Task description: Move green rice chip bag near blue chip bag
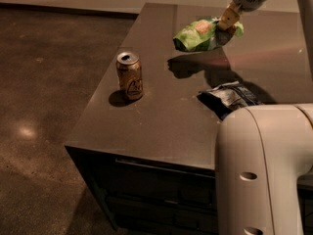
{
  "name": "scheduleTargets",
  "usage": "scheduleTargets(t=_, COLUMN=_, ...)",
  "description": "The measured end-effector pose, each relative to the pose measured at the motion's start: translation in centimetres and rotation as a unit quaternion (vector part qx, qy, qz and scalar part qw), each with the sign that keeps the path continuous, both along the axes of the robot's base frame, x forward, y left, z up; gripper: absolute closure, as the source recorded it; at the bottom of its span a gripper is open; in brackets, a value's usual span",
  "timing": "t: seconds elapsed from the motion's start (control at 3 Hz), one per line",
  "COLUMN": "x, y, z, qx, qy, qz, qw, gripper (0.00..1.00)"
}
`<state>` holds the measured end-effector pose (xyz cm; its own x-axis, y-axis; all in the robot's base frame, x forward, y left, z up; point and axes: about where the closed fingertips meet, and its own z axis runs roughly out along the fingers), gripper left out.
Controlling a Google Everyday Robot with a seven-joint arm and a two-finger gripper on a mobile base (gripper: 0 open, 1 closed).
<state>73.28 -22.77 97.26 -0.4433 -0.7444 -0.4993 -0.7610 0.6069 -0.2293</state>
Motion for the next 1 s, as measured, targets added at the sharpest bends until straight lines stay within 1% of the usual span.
scheduleTargets(t=0.33, x=-1.5, y=-2.1, z=0.4, qx=0.007, qy=0.004, qz=-0.007, qw=0.9999, gripper=1.0)
scheduleTargets(t=0.67, x=-3.1, y=-3.7, z=0.3, qx=0.012, qy=0.014, qz=-0.007, qw=0.9998, gripper=1.0)
scheduleTargets(t=1.0, x=-4.6, y=-4.6, z=0.2, qx=0.01, qy=0.025, qz=0.001, qw=0.9996, gripper=1.0)
